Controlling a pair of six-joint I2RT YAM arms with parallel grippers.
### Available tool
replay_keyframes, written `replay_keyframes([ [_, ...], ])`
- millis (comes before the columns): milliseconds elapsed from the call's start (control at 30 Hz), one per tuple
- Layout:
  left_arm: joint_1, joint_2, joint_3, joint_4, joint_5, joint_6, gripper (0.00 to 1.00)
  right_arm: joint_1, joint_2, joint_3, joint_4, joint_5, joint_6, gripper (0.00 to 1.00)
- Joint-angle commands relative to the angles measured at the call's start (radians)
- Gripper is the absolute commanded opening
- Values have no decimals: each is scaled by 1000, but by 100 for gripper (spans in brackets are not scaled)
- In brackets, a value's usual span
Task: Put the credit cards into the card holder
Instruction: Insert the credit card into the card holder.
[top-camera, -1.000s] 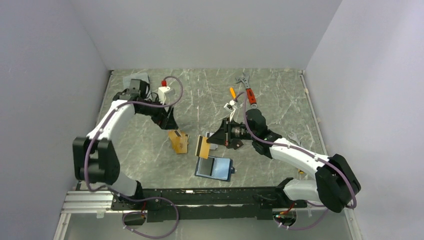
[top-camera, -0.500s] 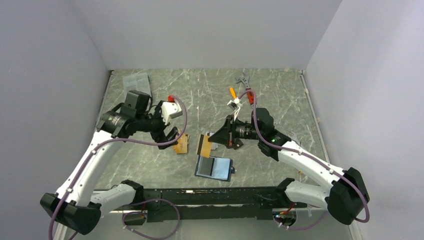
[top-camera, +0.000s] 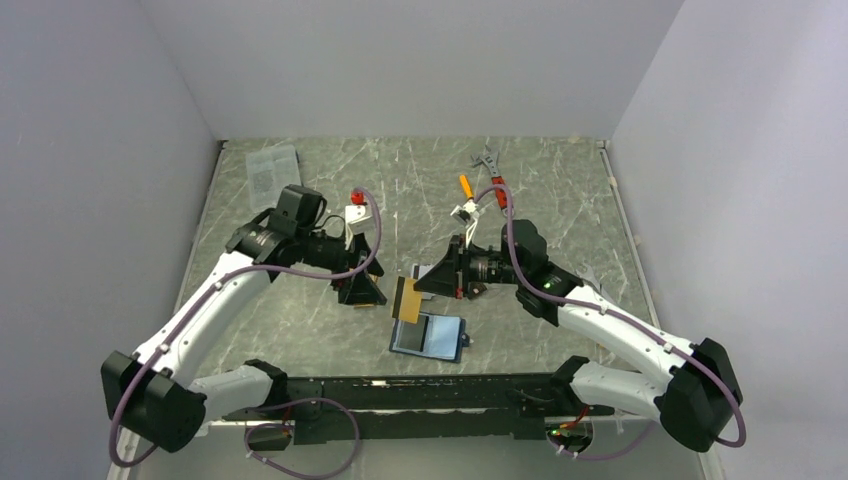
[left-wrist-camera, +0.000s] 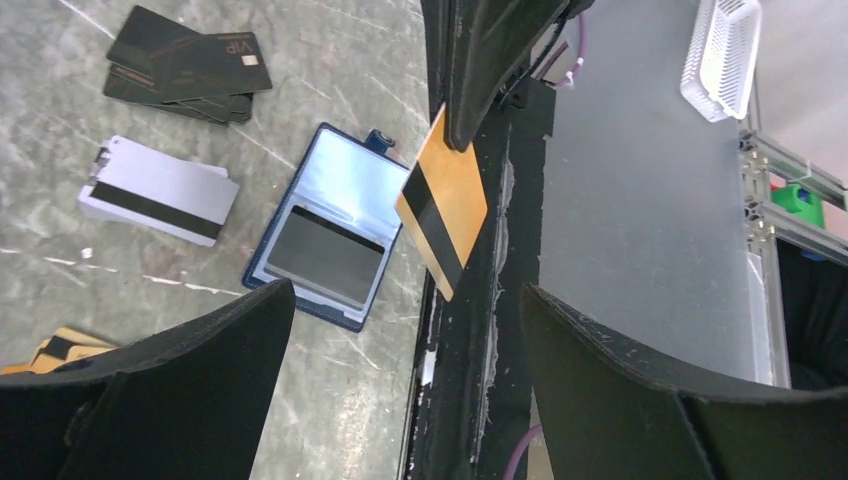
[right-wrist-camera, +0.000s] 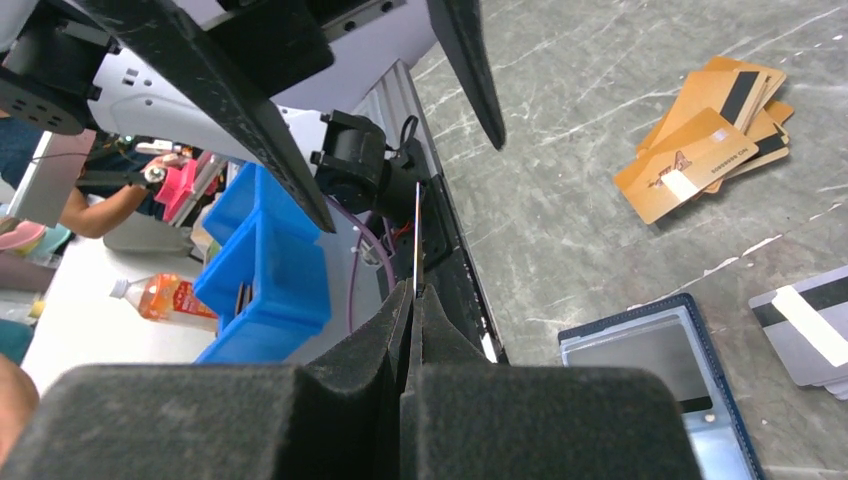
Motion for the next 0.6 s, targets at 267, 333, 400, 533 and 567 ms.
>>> replay_keyframes([
  [267, -23, 61, -54, 141, 102, -8, 63, 15, 21, 60, 104, -27, 18, 0],
  [333, -26, 65, -62, 147, 123, -2, 63, 15, 33, 59, 136, -28, 32, 0],
  [400, -29, 73, -65, 153, 151, 0, 58, 17, 46, 59, 157, -30, 42, 0],
  [533, -33, 90, -49, 137, 193, 15, 41, 23, 63, 62, 184, -20, 46, 0],
  [567, -33, 94, -46, 132, 199, 20, 35, 24, 69, 66, 185, -18, 43, 0],
])
